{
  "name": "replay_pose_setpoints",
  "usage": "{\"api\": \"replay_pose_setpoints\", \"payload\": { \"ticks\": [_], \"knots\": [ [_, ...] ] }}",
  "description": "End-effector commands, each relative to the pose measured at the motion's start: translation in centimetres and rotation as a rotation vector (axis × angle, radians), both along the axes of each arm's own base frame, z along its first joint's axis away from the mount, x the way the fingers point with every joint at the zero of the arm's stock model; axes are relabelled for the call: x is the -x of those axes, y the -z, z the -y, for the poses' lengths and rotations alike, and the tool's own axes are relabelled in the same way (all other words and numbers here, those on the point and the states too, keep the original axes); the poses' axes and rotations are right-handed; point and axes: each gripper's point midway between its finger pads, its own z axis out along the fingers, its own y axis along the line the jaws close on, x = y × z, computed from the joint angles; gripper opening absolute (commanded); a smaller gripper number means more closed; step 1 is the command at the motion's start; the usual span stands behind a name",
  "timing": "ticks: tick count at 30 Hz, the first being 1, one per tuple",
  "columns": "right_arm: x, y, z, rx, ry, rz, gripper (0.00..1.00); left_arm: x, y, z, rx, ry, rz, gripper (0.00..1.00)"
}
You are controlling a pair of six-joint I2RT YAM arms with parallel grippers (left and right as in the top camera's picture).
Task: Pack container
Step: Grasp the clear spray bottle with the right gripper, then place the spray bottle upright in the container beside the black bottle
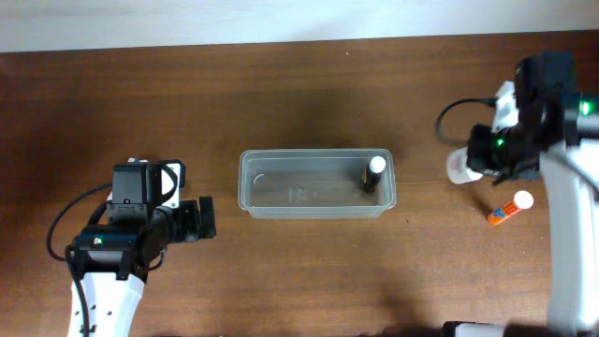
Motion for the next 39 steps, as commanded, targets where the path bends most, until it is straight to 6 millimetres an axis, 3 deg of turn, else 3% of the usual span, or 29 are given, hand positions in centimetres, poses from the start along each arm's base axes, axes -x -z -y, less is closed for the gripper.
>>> {"api": "replay_pose_setpoints", "payload": {
  "ticks": [1, 4, 8, 14, 21, 29, 32, 39],
  "knots": [
    [2.6, -4.0, -5.9, -0.027, -0.197, 0.129, 0.19, -0.3, -0.7, 0.4, 0.018, 0.01, 0.016, 0.99],
    [3.6, -4.7, -8.8, -0.053, -0.242, 0.149, 0.19, -0.3, -0.7, 0.4, 0.018, 0.01, 0.016, 0.99],
    [4.0, -4.1, -11.7, -0.067, -0.296, 0.125, 0.2, -0.3, -0.7, 0.4, 0.018, 0.01, 0.016, 0.99],
    [2.9, -0.3, -14.6, -0.03, -0.345, 0.052, 0.2, -0.3, -0.7, 0.4, 0.018, 0.01, 0.016, 0.99],
    [1.3, 6.2, -15.1, 0.001, -0.344, -0.043, 0.2, -0.3, -0.7, 0.4, 0.018, 0.01, 0.015, 0.99],
    [1.2, 12.2, -15.0, 0.027, -0.343, -0.145, 0.2, -0.3, -0.7, 0.4, 0.018, 0.01, 0.016, 0.99],
    [1.1, 12.7, -15.0, 0.034, -0.342, -0.153, 0.2, -0.3, -0.7, 0.4, 0.018, 0.011, 0.015, 1.0],
    [0.6, 11.9, -15.1, 0.033, -0.342, -0.124, 0.39, -0.3, -0.7, 0.4, 0.018, 0.01, 0.015, 0.99]
  ]
}}
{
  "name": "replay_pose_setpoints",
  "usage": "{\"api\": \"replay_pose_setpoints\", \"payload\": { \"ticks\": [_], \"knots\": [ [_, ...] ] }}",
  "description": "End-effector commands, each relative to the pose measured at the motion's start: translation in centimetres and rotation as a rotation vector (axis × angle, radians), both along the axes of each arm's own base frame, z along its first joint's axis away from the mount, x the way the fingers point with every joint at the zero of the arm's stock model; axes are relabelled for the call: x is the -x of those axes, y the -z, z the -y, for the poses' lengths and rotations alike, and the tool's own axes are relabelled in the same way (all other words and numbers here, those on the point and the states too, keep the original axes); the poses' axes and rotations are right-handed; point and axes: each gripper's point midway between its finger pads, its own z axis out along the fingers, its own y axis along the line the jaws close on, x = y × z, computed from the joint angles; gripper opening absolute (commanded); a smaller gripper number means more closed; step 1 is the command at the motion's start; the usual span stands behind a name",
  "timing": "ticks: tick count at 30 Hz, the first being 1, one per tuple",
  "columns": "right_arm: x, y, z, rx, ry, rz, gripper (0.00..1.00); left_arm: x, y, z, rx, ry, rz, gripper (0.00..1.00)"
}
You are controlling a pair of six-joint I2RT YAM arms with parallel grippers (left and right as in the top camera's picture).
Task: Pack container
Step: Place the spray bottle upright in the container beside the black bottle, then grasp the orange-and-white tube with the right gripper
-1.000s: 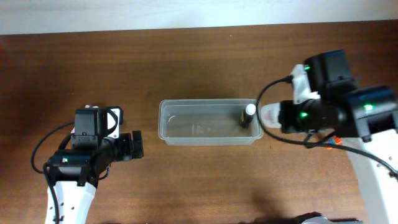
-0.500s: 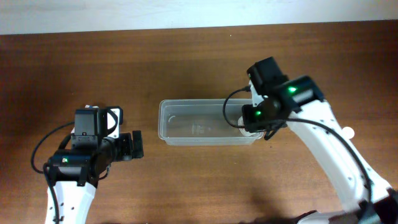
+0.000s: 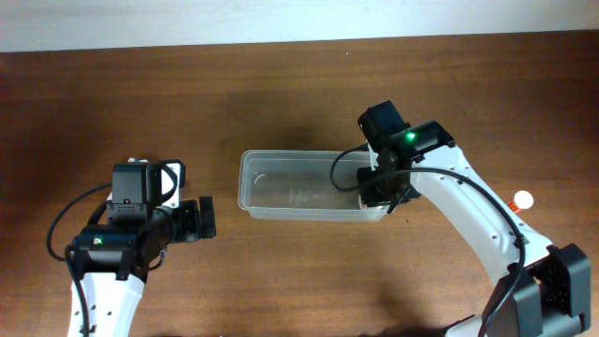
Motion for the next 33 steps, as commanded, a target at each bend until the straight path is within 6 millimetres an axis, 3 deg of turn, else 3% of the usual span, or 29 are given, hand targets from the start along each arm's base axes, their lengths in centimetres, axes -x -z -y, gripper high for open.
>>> {"api": "replay_pose_setpoints", "payload": {
  "ticks": [1, 6, 8, 10, 12, 14, 18, 22, 28, 33],
  "knots": [
    [-0.6, -1.1, 0.0, 0.003, 0.007, 0.036, 0.41, -0.2, -0.6, 0.4, 0.018, 0.011, 0.014, 1.0],
    [-2.6, -7.3, 1.1, 0.033, 0.04, 0.206, 0.45, -0.2, -0.6, 0.4, 0.017, 0.011, 0.012, 0.99],
    [-3.3, -11.4, 3.6, 0.078, 0.152, 0.308, 0.49, -0.2, -0.6, 0.4, 0.018, 0.01, 0.01, 0.99],
    [-3.7, -14.1, 5.8, 0.077, 0.236, 0.376, 0.57, -0.1, -0.6, 0.4, 0.017, 0.011, 0.009, 0.99],
    [-3.9, -16.1, 8.7, 0.071, 0.326, 0.431, 0.66, -0.1, -0.5, 0.4, 0.017, 0.01, 0.008, 0.99],
    [-3.6, -16.9, 12.2, 0.086, 0.433, 0.45, 0.71, -0.1, -0.5, 0.4, 0.017, 0.011, 0.008, 0.99],
    [-2.2, -15.5, 18.7, 0.106, 0.627, 0.368, 0.77, -0.1, -0.5, 0.4, 0.017, 0.011, 0.008, 0.99],
    [-0.6, -11.2, 23.5, 0.056, 0.769, 0.215, 0.77, -0.1, -0.5, 0.4, 0.017, 0.011, 0.008, 0.99],
    [1.3, -4.2, 26.5, 0.034, 0.841, 0.02, 0.77, -0.1, -0.5, 0.4, 0.017, 0.011, 0.008, 0.99],
    [2.0, -0.1, 27.1, 0.003, 0.862, -0.08, 0.75, -0.1, -0.5, 0.4, 0.017, 0.01, 0.008, 1.0]
  ]
}}
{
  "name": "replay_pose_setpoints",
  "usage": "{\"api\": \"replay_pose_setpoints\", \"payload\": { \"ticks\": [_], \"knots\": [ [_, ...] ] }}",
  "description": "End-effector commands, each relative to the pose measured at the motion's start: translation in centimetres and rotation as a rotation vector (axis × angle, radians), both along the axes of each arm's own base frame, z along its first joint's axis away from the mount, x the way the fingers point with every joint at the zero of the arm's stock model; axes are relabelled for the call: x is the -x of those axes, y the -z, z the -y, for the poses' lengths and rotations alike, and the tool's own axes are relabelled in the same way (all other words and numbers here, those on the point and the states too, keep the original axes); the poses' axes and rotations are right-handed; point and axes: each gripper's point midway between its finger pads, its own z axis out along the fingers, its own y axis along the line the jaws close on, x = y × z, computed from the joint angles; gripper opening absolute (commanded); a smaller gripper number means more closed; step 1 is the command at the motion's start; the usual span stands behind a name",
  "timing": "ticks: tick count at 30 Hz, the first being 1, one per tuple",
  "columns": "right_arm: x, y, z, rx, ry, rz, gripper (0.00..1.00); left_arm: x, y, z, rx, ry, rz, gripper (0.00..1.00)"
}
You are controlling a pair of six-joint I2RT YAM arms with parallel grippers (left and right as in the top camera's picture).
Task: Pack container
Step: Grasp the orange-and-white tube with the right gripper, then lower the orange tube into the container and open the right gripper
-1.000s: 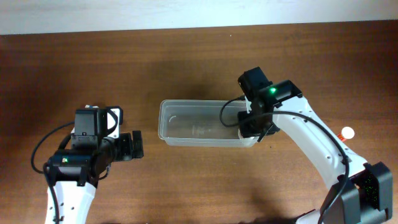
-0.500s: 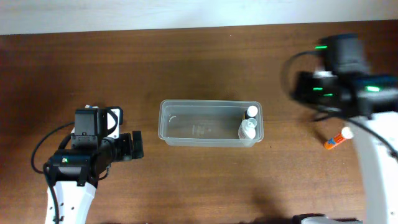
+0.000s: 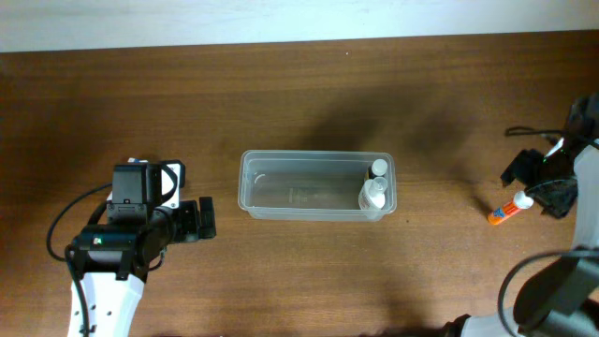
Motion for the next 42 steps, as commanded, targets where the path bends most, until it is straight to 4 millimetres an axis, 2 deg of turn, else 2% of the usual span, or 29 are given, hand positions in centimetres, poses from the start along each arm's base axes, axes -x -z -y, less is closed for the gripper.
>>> {"api": "replay_pose_setpoints", "payload": {
  "ticks": [1, 3, 6, 11, 20, 24, 29, 32, 36, 39, 42],
  "knots": [
    [0.2, 2.2, -0.5, -0.078, -0.023, -0.03, 0.74, -0.2, -0.6, 0.4, 0.018, 0.01, 0.013, 0.99],
    [0.1, 2.9, -0.6, -0.093, -0.023, -0.047, 0.72, -0.2, -0.6, 0.4, 0.018, 0.01, 0.013, 0.99],
    [0.2, 3.6, -0.6, -0.107, -0.024, -0.069, 0.64, -0.2, -0.6, 0.4, 0.018, 0.01, 0.013, 0.99],
    [0.1, 3.7, -0.6, -0.106, -0.023, -0.067, 0.4, -0.2, -0.6, 0.4, 0.018, 0.01, 0.013, 0.99],
    [0.2, 3.6, -0.7, -0.108, -0.024, -0.071, 0.24, -0.2, -0.6, 0.4, 0.018, 0.01, 0.013, 0.99],
    [0.2, 2.8, -0.9, -0.104, -0.027, -0.05, 0.23, -0.2, -0.6, 0.4, 0.017, 0.01, 0.013, 0.99],
    [-0.6, -0.4, -2.8, -0.118, -0.117, 0.049, 0.19, -0.2, -0.6, 0.4, 0.017, 0.01, 0.013, 0.99],
    [-1.1, -3.9, -5.1, -0.123, -0.207, 0.121, 0.19, -0.2, -0.6, 0.4, 0.017, 0.01, 0.013, 0.99],
    [-1.2, -9.2, -9.4, -0.092, -0.366, 0.214, 0.19, -0.2, -0.6, 0.4, 0.017, 0.01, 0.013, 0.99],
    [-1.3, -13.7, -14.2, -0.058, -0.532, 0.329, 0.19, -0.2, -0.6, 0.4, 0.018, 0.01, 0.013, 1.0],
    [-1.3, -16.5, -18.8, -0.06, -0.66, 0.427, 0.19, -0.2, -0.6, 0.4, 0.018, 0.01, 0.013, 0.99]
  ]
}}
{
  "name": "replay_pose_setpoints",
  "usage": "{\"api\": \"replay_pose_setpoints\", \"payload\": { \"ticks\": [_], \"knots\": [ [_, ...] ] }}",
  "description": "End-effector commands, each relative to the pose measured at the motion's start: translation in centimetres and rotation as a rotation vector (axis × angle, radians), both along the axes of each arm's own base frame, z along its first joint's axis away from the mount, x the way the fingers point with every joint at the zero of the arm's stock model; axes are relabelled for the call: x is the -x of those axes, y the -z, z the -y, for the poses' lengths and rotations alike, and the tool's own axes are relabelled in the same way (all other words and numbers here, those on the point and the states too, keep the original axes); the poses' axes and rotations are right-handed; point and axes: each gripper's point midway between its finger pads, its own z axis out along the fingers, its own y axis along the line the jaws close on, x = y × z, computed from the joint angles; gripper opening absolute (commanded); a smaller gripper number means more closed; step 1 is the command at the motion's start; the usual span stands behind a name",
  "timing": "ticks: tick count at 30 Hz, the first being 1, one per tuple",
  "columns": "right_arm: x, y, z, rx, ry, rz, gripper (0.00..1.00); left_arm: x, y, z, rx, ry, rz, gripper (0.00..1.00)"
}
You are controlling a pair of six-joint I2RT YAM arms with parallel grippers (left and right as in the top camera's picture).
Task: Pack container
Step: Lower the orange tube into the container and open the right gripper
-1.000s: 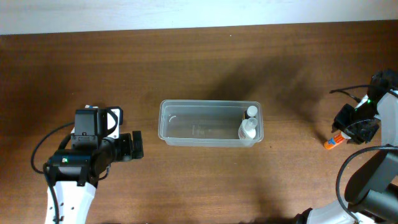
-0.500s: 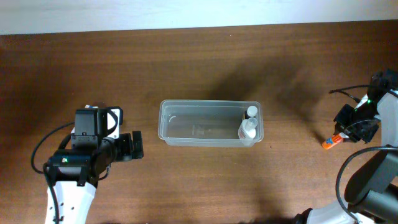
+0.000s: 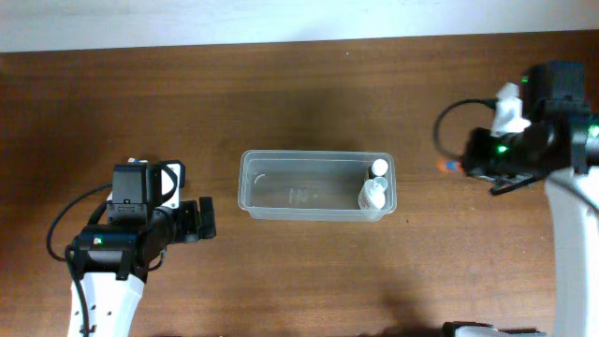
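The clear plastic container (image 3: 318, 184) lies in the middle of the table. At its right end stand a dark bottle with a white cap (image 3: 378, 168) and a white bottle (image 3: 372, 195). To the right of the container, my right gripper (image 3: 460, 167) is shut on the glue stick (image 3: 447, 167). Only the stick's orange end pokes out on the left. My left gripper (image 3: 206, 217) rests on the table left of the container, open and empty.
Dark wooden table (image 3: 299, 84) with a pale wall edge along the back. The right arm's cable (image 3: 449, 122) loops above the gripper. The left arm's body (image 3: 131, 225) occupies the front left.
The glue stick has left its spot on the table at the right. My right gripper was beside it there and now holds it farther left, nearer the container. The left arm is unchanged.
One dark bottle stood in the container while my right gripper was at a white bottle far right. Then the gripper was over the container's right end. Then the white bottle stood inside and the gripper was at the glue stick, which it now holds.
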Motion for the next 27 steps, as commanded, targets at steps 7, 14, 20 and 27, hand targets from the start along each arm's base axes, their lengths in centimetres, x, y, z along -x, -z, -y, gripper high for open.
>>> {"api": "replay_pose_setpoints", "payload": {
  "ticks": [7, 14, 20, 27],
  "knots": [
    [-0.8, -2.9, -12.6, 0.013, -0.336, 0.139, 0.19, -0.2, -0.6, 0.4, 0.018, 0.01, 0.011, 0.99],
    [-3.5, 2.4, -15.4, 0.048, -0.392, 0.007, 0.19, 0.0, -0.5, 0.4, 0.017, 0.01, 0.005, 0.99],
    [-5.1, 7.2, -16.0, 0.073, -0.398, -0.12, 0.19, 0.0, -0.5, 0.4, 0.017, 0.01, 0.005, 0.99],
    [-6.0, 11.3, -15.6, 0.134, -0.391, -0.219, 0.19, 0.0, -0.5, 0.4, 0.017, 0.01, 0.005, 0.99]
  ]
}}
